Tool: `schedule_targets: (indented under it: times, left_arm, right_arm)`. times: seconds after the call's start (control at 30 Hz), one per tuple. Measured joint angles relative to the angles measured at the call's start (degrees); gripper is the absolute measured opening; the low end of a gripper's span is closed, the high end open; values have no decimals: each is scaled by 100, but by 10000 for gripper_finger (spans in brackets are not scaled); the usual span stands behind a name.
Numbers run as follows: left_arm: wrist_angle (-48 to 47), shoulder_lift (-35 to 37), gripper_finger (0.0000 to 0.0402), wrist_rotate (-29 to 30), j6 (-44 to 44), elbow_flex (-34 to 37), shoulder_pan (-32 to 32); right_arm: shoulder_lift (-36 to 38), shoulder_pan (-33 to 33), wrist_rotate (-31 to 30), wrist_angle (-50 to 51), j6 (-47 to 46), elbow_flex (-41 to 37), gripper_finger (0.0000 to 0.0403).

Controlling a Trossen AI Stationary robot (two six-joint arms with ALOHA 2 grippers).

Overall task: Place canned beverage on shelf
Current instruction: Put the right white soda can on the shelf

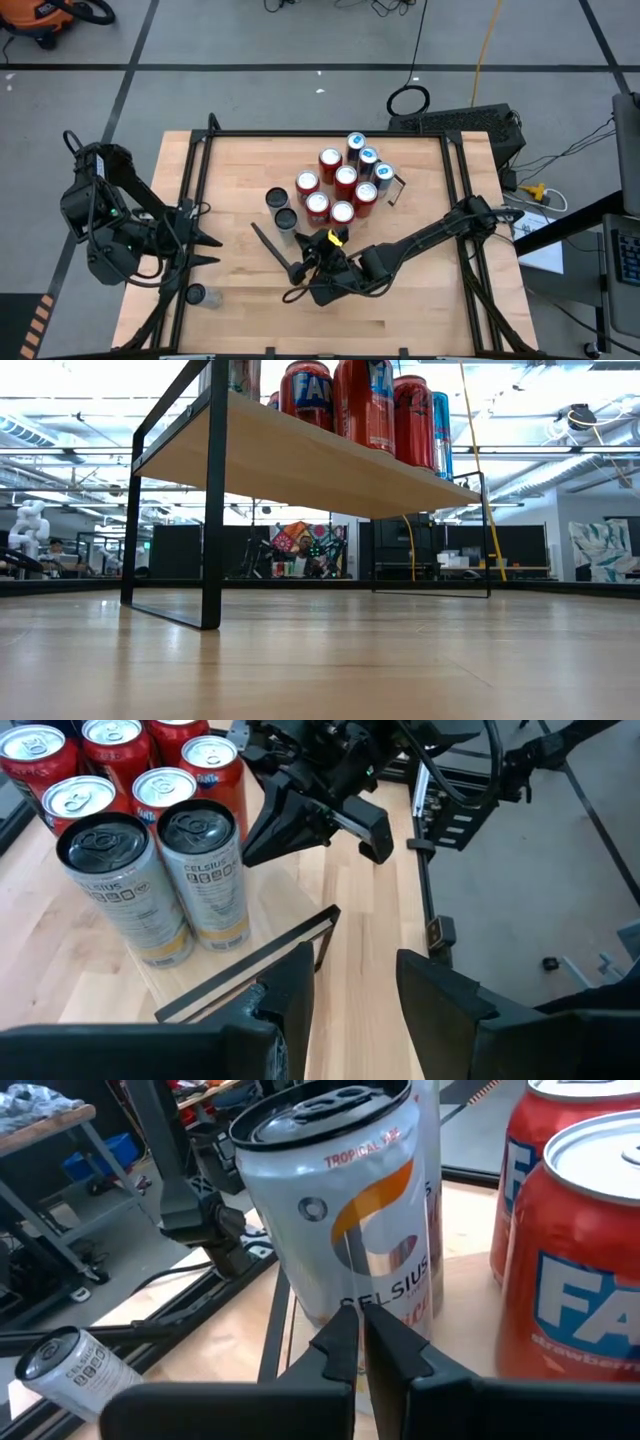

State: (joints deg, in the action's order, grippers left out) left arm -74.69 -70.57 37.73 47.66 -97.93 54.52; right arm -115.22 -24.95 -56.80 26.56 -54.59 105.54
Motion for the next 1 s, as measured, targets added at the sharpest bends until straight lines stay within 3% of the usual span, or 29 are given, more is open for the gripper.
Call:
schedule_targets:
  times: [0.37,0.53,0.7,0.83,1.0]
  left_arm:
    - [-175,1,143,71,37,20,-17]
    - [-34,16,143,195,298,610,-68]
    - [900,13,143,197,208,1492,-236]
    - [1862,11,143,106,-209,2177,-580]
    - [3393,7,143,-689,-1094,2810,-1295]
  right_arm:
    - [0,-2,324,-197,316,0,0]
    - [115,-112,770,-81,445,0,0]
    - [598,-252,1542,440,216,2,0]
    - [949,-370,1624,1172,-59,4,0]
    - [1294,-384,1645,1621,-49,4,0]
